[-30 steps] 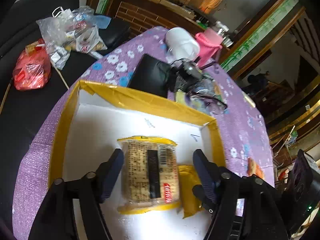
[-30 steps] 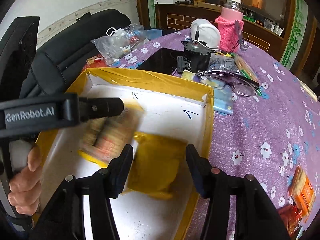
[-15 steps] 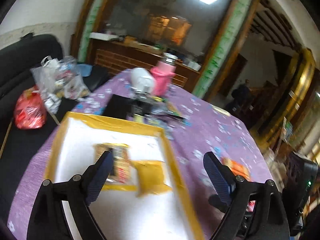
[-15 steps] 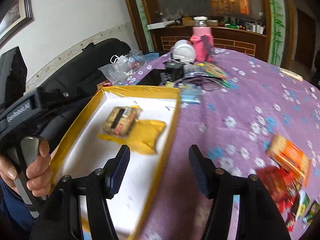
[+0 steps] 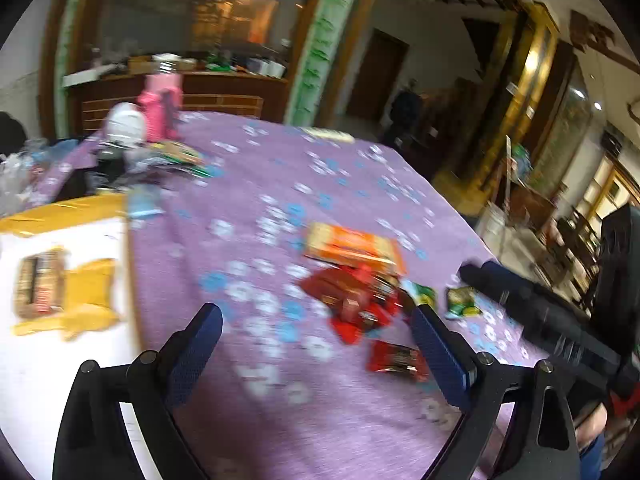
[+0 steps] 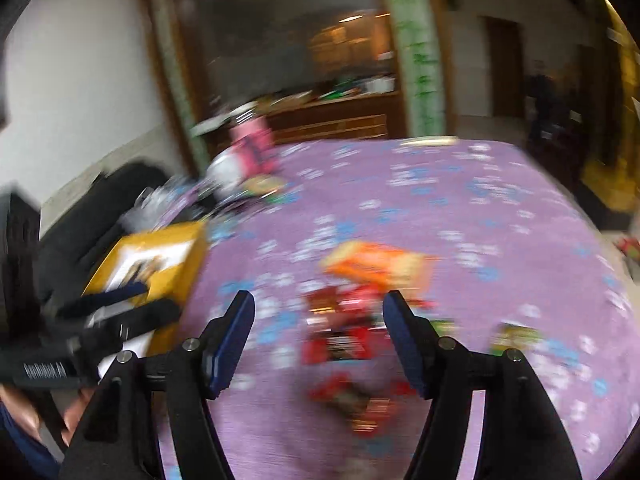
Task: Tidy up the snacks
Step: 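Move both tools back over the snack pile, then grasp the green-and-yellow snack bag with the right tool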
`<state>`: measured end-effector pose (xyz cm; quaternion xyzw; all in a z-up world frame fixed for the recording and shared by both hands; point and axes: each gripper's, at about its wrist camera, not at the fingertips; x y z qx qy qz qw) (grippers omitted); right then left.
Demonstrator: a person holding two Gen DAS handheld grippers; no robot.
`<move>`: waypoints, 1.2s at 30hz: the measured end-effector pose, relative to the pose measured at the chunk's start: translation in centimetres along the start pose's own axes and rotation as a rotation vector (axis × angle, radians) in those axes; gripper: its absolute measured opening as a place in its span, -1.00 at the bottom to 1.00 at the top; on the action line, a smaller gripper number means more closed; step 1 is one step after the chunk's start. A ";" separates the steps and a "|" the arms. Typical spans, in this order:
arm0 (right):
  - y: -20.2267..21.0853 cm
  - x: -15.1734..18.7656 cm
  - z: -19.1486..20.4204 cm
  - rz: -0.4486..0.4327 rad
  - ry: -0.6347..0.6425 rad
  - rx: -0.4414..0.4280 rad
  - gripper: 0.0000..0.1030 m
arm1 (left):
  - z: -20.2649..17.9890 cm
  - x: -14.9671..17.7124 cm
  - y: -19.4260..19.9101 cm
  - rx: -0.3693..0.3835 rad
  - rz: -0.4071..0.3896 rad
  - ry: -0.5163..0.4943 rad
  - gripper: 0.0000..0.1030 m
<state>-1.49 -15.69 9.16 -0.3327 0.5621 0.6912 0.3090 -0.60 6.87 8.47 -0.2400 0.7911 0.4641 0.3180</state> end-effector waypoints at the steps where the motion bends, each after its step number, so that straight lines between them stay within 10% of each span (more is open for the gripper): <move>1: 0.2 0.1 -1.5 -0.008 -0.039 0.029 0.39 | -0.7 0.2 -0.7 -0.001 0.007 -0.007 0.88; 7: -2.1 1.2 -9.7 0.111 -0.218 0.284 0.40 | -2.7 1.8 -3.7 -0.048 0.013 -0.035 0.88; 15: -6.9 2.9 -10.3 0.291 -0.217 0.178 0.16 | -2.4 2.5 -4.8 -0.069 -0.023 -0.048 0.88; 22: -6.7 3.4 -9.0 0.255 -0.124 0.225 -0.40 | -1.0 2.5 -5.3 0.014 0.001 0.010 0.88; 29: -5.4 2.5 -9.8 0.174 -0.184 0.239 -0.47 | 0.0 2.2 -4.9 0.088 0.029 0.068 0.84; 36: -5.0 2.0 -9.8 0.138 -0.187 0.226 -0.54 | -2.1 2.9 -6.1 0.182 0.105 -0.011 0.38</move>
Point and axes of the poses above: each gripper's, at about its wrist camera, not at the fingertips, and y roughly against the way its jaws point, z to its left, x to its underside, and after that the axes turned 8 degrees about x, right-handed
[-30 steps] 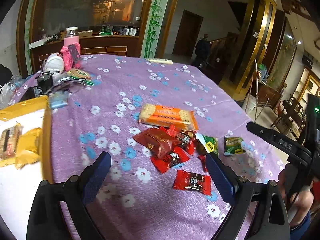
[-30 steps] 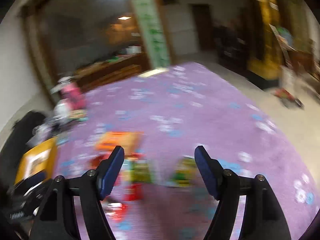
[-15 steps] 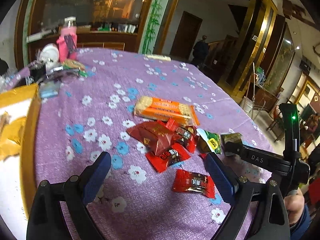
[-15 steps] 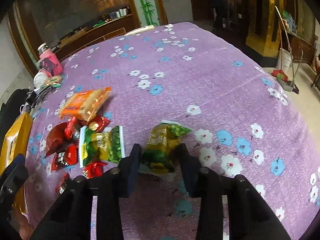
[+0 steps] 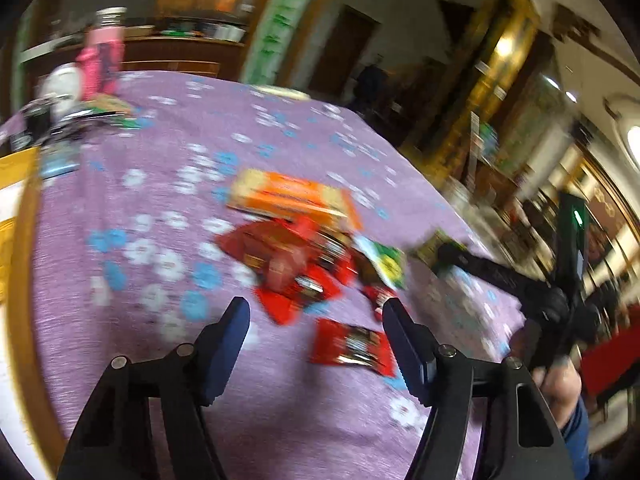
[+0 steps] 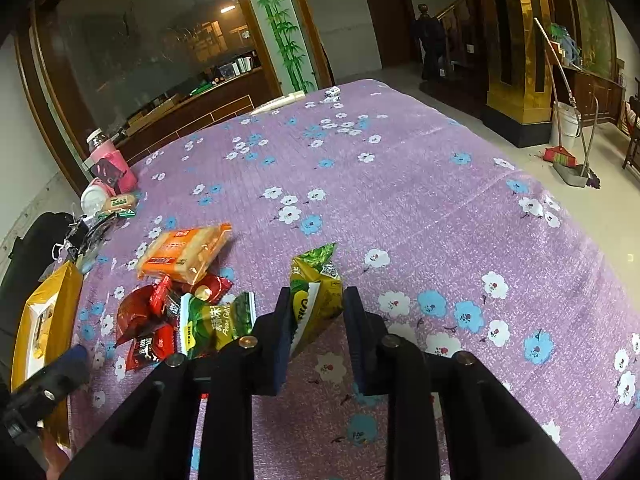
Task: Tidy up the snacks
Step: 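Grasp the green-and-yellow snack bag with the right tool, then grasp a red wrapped candy with the left tool while the right tool holds the green bag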
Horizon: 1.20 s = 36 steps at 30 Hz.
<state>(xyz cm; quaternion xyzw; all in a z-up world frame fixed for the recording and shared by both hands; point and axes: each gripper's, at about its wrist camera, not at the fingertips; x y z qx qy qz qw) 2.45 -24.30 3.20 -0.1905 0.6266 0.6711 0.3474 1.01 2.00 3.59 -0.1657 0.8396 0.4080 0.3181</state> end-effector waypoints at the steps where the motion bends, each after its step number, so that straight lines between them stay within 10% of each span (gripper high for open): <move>1: 0.0 0.0 0.0 -0.002 0.002 -0.002 -0.54 | -0.8 0.3 -0.5 0.027 0.022 -0.031 0.38; 16: 0.5 0.1 1.0 -0.028 0.043 -0.027 -0.55 | -3.9 1.6 -5.1 -0.133 0.188 -0.095 0.71; 18: 0.6 0.1 1.0 -0.031 0.048 -0.024 -0.55 | -5.7 2.2 -6.5 -0.281 0.236 -0.209 0.57; 22: 0.8 0.1 0.9 -0.039 0.045 -0.035 -0.55 | -7.1 2.1 -7.0 -0.298 0.240 -0.270 0.15; 36: 1.9 0.1 0.9 -0.076 0.043 -0.083 -0.55 | -4.6 1.0 -3.9 -0.120 0.098 -0.111 -0.58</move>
Point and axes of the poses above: each gripper's, at about its wrist camera, not at the fingertips, and y roughly against the way its jaws point, z to its left, x to its underside, and after that the axes turned 8 degrees about x, right-handed
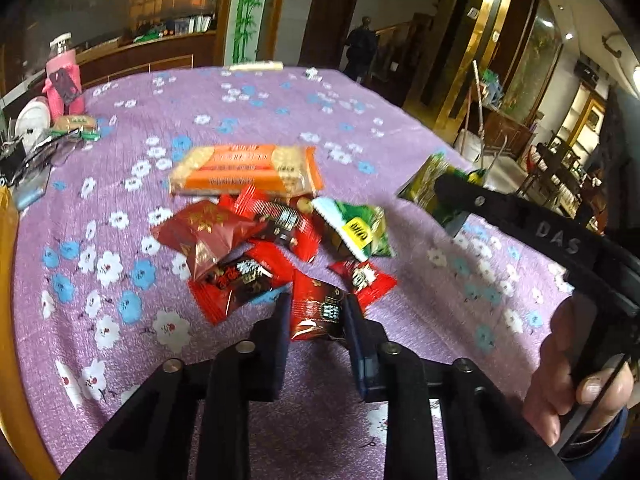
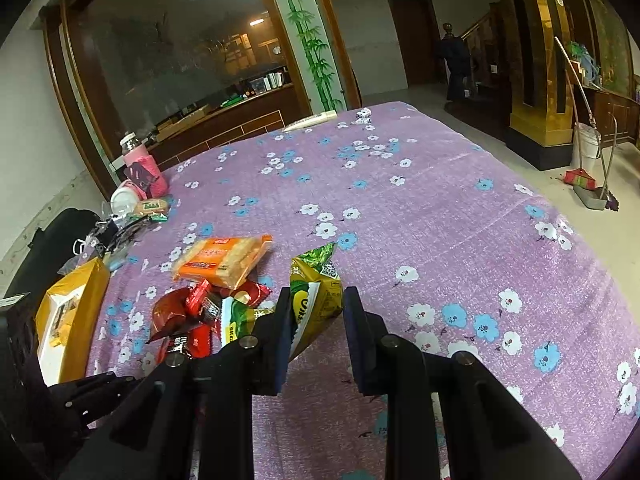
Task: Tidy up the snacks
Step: 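Grasp a red wrapped candy with the left tool while the right tool holds the green bag, then lift the red candy with the left tool while the right tool holds the green bag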
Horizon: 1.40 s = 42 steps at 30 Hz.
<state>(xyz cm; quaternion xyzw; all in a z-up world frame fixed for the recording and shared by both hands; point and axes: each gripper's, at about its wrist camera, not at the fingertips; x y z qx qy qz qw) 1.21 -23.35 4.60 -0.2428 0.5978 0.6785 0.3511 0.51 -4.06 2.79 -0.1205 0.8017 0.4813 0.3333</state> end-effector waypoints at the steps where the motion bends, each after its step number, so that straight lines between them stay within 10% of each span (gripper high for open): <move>1: 0.0 0.0 0.0 0.001 0.001 0.000 -0.55 | -0.1 -0.1 0.2 0.007 -0.008 -0.002 -0.61; 42: 0.3 0.9 0.7 0.036 0.023 -0.005 -0.55 | 1.3 -0.7 -1.7 0.097 0.023 0.045 -0.53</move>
Point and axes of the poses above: each gripper's, at about its wrist camera, not at the fingertips, and y roughly against the way its jaws point, z to its left, x to its underside, and after that the axes turned 8 degrees about x, right-handed
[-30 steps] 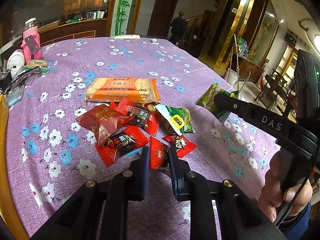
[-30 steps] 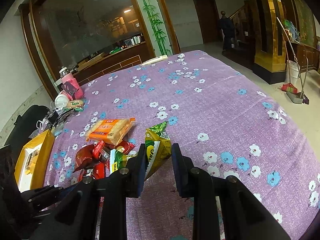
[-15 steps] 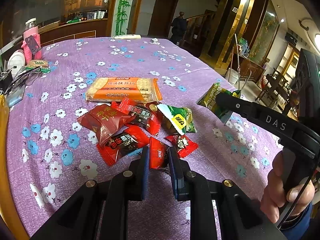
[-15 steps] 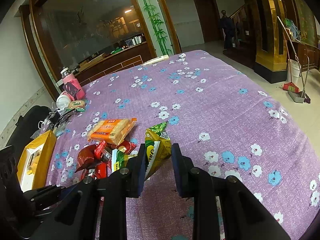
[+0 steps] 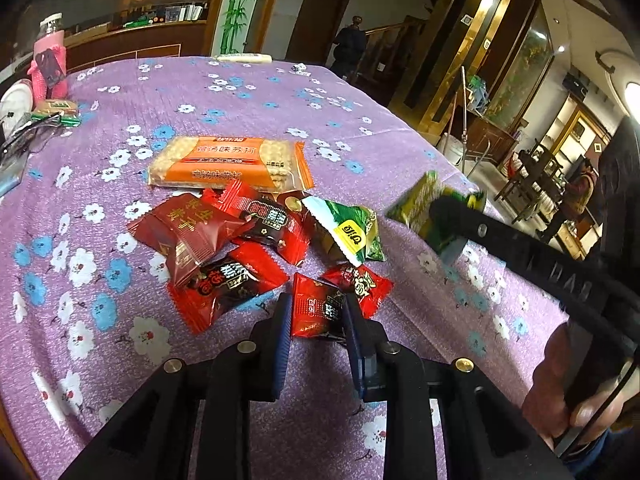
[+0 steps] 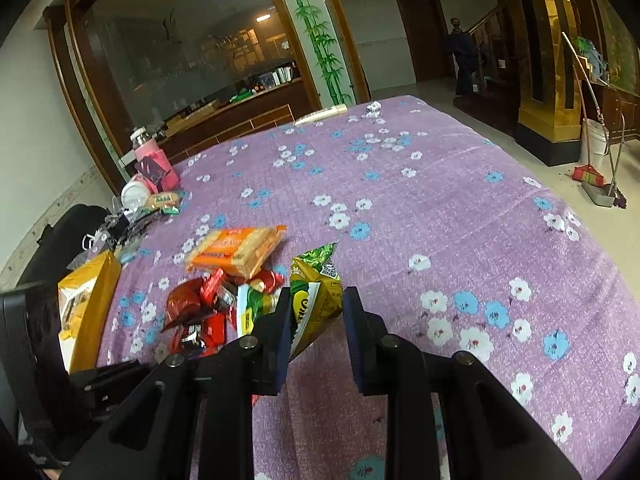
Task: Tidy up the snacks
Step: 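Lift the red candy with the left tool while the right tool holds the green bag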
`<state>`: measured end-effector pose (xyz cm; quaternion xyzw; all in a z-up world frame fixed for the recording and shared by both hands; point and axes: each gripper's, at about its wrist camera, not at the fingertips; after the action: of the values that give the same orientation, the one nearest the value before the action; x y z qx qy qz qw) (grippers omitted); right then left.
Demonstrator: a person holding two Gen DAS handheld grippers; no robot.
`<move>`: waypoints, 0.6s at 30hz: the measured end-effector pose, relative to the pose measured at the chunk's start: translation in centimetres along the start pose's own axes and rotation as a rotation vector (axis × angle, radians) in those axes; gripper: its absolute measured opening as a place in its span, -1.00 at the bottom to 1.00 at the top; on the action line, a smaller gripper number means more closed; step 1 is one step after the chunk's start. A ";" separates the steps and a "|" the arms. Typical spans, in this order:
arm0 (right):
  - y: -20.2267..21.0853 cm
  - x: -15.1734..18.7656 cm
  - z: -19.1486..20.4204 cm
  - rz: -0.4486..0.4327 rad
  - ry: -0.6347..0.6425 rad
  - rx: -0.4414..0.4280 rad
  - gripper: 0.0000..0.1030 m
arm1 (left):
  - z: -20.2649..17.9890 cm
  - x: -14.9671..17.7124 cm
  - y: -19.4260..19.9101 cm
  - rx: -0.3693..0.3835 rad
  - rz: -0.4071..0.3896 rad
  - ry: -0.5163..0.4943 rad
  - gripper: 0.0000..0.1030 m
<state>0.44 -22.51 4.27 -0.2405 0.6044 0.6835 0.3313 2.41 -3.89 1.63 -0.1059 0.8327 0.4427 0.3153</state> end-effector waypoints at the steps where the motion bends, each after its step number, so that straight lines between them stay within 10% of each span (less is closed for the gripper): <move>1: -0.1 0.1 0.1 0.007 0.006 0.010 -0.55 | 0.2 -0.1 -0.1 0.008 0.002 0.011 -0.53; 18: -0.4 0.5 -1.7 0.045 -0.080 -0.027 -0.55 | -0.8 0.3 0.5 -0.022 -0.034 0.012 -0.62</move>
<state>0.32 -24.13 3.39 -0.2036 0.5866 0.7080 0.3363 1.68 -4.20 2.10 -0.1264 0.8276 0.4459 0.3165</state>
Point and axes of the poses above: each gripper's, at about its wrist camera, not at the fingertips, and y roughly against the way its jaws point, z to its left, x to its underside, and after that the axes turned 8 degrees about x, right-handed
